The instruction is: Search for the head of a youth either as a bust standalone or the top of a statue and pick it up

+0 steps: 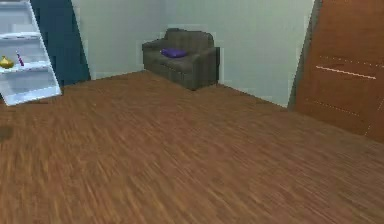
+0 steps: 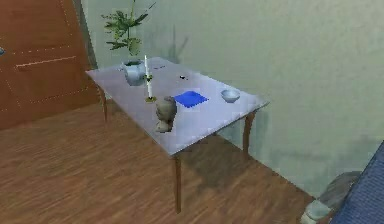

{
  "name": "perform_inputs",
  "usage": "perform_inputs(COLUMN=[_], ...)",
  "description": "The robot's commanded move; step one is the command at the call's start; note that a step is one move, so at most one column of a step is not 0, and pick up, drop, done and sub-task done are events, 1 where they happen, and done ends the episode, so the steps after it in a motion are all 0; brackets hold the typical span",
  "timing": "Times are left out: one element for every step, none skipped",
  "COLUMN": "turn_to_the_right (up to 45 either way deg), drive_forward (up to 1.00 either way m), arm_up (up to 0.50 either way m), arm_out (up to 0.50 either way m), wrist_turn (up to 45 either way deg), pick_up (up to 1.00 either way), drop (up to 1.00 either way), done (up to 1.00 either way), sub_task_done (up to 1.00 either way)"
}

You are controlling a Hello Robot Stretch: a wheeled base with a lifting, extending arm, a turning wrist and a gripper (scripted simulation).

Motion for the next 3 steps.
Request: perform_inputs(turn_to_the_right=[45.0, 9.0, 0.0], drive_forward=[0.0, 0.0, 0.65], arm_up=[0.0, 0.0, 0.0], arm_out=[0.0, 0.0, 0.0], wrist_turn=[0.0, 0.0, 0.0], pick_up=[0.0, 0.0, 0.0], drop=[0.0, 0.0, 0.0], done=[0.0, 0.0, 0.0], sub_task_done=[0.0, 0.0, 0.0])
